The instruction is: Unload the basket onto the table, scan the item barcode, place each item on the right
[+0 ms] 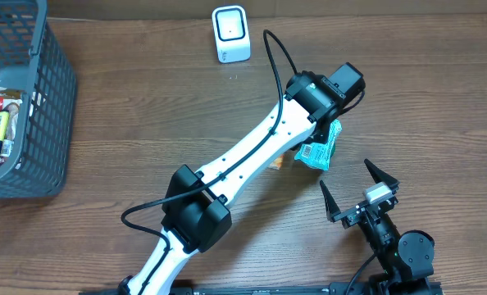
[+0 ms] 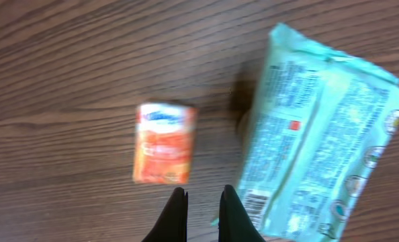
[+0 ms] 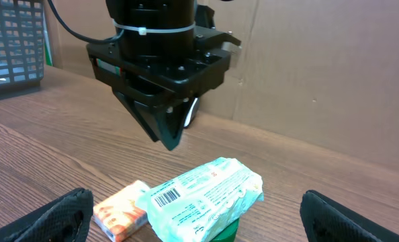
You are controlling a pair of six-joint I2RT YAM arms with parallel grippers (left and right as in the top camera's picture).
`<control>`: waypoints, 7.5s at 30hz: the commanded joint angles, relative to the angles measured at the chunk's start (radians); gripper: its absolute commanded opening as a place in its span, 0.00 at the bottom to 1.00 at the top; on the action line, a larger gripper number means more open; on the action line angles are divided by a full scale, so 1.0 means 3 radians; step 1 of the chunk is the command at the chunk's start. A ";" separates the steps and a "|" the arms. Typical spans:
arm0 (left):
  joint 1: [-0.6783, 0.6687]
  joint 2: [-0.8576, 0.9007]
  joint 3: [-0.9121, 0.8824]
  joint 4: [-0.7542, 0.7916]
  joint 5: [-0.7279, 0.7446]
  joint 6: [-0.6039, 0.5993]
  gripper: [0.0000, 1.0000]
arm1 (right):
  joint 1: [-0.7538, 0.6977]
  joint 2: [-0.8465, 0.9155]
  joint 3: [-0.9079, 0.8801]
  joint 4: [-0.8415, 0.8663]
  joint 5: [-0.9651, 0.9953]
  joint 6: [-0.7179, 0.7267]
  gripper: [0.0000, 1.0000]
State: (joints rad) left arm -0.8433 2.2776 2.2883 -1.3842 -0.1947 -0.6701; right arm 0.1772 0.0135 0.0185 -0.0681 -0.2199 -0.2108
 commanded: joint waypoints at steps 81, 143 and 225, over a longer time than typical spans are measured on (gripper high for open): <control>0.0596 0.0470 0.0847 -0.0495 -0.0029 0.0685 0.38 | -0.0011 -0.0036 -0.0036 0.0019 0.0029 -0.0010 1.00; 0.0642 0.0472 -0.0879 -0.0097 0.0596 0.0668 0.45 | -0.0011 -0.0036 -0.0036 0.0019 0.0029 -0.0010 1.00; 0.3211 -0.1329 0.0589 0.0440 -0.0306 0.1624 1.00 | -0.0011 -0.0036 -0.0036 0.0020 0.0029 -0.0010 1.00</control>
State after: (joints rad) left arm -0.0093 1.9232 2.4420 -1.2770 -0.2390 -0.2474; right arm 0.1772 0.0135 0.0185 -0.0681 -0.2195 -0.2108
